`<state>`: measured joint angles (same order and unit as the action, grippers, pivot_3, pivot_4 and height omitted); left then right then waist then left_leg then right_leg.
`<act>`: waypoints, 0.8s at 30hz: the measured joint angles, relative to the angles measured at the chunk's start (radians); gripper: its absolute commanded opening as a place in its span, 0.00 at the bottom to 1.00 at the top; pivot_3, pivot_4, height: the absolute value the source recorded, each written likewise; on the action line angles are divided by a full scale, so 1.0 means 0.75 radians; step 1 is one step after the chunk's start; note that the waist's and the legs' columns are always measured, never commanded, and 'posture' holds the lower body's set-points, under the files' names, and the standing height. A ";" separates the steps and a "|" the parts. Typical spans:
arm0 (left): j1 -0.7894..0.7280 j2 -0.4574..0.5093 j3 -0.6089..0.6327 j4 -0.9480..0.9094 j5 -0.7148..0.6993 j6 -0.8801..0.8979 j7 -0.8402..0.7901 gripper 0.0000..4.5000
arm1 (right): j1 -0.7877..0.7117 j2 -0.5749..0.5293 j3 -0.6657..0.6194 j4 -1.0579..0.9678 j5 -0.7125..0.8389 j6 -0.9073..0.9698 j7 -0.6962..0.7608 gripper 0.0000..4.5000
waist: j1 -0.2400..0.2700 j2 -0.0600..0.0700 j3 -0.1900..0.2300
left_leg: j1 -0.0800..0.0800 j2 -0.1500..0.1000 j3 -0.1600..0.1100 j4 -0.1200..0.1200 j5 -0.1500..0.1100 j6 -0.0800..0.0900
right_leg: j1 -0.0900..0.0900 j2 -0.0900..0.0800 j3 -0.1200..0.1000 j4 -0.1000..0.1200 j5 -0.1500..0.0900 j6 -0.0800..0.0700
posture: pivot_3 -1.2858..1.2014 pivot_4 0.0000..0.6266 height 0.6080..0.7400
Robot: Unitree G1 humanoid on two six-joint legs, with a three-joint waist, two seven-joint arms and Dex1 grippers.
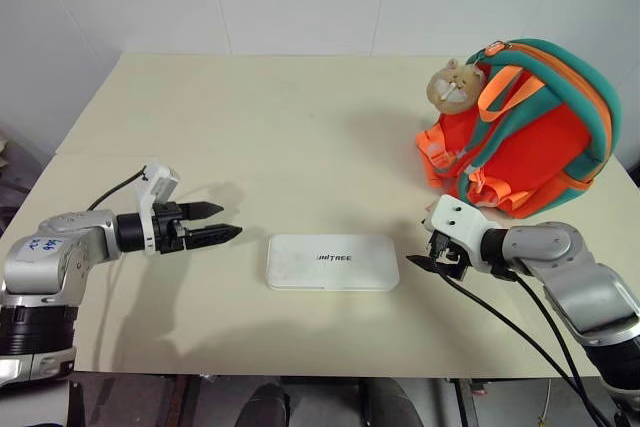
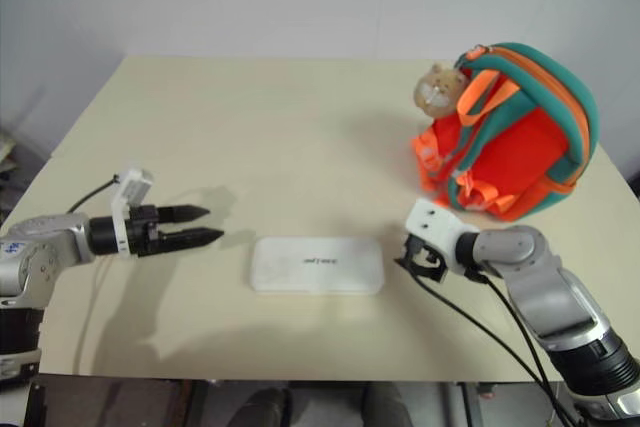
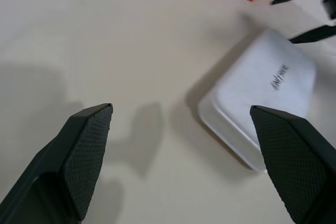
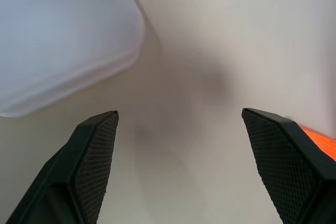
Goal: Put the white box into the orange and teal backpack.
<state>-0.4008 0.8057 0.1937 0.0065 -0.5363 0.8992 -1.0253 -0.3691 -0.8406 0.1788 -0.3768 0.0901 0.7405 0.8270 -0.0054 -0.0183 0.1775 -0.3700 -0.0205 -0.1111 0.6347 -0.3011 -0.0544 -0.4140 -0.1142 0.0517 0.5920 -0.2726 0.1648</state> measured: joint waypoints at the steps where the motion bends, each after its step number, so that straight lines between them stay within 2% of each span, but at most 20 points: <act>1: 0.010 -0.003 0.000 -0.004 -0.012 0.018 0.004 0.99 | -0.006 0.016 0.006 0.003 -0.001 -0.002 -0.009 1.00 | -0.002 0.000 0.000 | 0.000 0.000 0.000 0.000 0.000 0.000 | 0.000 0.000 0.000 0.000 0.000 0.000 | 0.52 0.24 1.00; 16: 0.065 -0.031 -0.114 -0.053 -0.146 0.326 0.035 0.99 | -0.027 0.075 0.066 0.007 -0.029 -0.020 -0.033 1.00 | 0.001 0.000 0.000 | 0.001 0.000 0.000 0.000 0.000 0.000 | 0.000 0.000 0.000 0.000 0.000 0.000 | 0.52 0.24 1.00; 24: -0.003 -0.155 -0.157 -0.024 -0.173 0.364 0.057 0.99 | -0.041 0.078 0.083 0.006 -0.030 -0.019 -0.031 1.00 | 0.003 0.000 0.000 | 0.001 0.000 0.000 0.002 0.000 -0.001 | 0.000 0.000 0.000 0.001 0.000 0.000 | 0.52 0.24 1.00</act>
<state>-0.4034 0.6896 0.0762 -0.0115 -0.6663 1.1725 -0.9825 -0.3996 -0.7823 0.2412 -0.3721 0.0679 0.7260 0.8036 -0.0035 -0.0184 0.1775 -0.3695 -0.0208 -0.1112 0.6359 -0.3009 -0.0548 -0.4139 -0.1143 0.0519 0.5924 -0.2726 0.1645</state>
